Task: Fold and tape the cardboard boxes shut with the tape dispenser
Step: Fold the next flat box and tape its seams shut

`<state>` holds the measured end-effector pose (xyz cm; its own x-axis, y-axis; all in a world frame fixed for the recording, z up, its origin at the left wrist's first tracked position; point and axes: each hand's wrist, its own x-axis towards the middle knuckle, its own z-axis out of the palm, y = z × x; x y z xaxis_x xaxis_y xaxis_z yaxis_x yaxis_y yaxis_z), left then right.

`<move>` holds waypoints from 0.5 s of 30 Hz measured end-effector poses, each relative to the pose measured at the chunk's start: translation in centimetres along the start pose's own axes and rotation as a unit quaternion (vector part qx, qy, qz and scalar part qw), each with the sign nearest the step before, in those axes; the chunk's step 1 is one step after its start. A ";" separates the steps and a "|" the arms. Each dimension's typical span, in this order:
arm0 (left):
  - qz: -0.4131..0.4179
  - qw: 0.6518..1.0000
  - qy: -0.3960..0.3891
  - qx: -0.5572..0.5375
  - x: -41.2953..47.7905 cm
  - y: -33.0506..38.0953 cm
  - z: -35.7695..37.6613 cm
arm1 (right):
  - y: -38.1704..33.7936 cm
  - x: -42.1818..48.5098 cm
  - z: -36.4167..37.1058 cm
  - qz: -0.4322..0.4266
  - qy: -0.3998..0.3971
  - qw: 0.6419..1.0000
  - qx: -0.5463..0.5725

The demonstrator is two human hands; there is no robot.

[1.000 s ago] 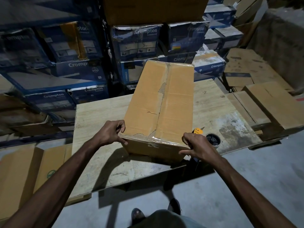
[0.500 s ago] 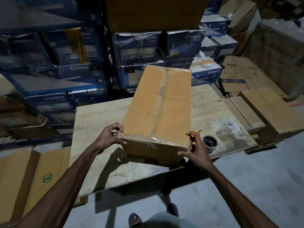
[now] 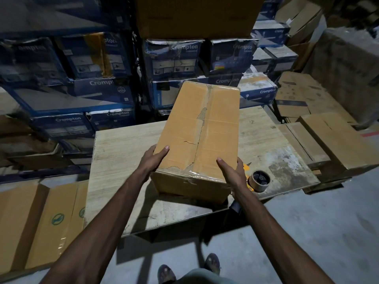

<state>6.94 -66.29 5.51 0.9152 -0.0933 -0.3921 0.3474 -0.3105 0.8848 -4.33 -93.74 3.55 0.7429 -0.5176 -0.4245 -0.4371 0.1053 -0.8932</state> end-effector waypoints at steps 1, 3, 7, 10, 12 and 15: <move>-0.010 1.000 -0.002 -0.010 -0.1 0.0 0.1 | 0.1 -0.1 0.3 -0.005 0.017 1.000 0.001; -0.026 0.999 -0.013 -0.032 -0.5 0.1 0.2 | 0.2 -0.3 0.4 -0.007 0.025 1.000 0.007; -0.012 0.999 -0.012 -0.032 -0.7 0.2 0.3 | 0.2 0.0 0.4 -0.020 0.014 1.000 0.013; -0.027 0.998 -0.017 -0.057 -1.3 0.3 0.3 | 0.4 -0.3 0.2 -0.002 -0.010 0.999 0.053; -0.042 0.995 -0.034 -0.080 -2.5 0.1 0.0 | 1.1 -0.6 -0.1 0.022 -0.032 0.997 0.071; -0.060 0.993 -0.048 -0.086 -4.7 -2.5 -0.7 | 1.8 -3.8 -0.5 0.030 -0.052 0.995 0.081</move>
<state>1.90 -64.39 5.36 0.8444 -0.1586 -0.5117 0.4896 -0.1594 0.8572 -8.24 -92.00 3.60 0.7698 -0.4175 -0.4828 -0.4003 0.2733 -0.8747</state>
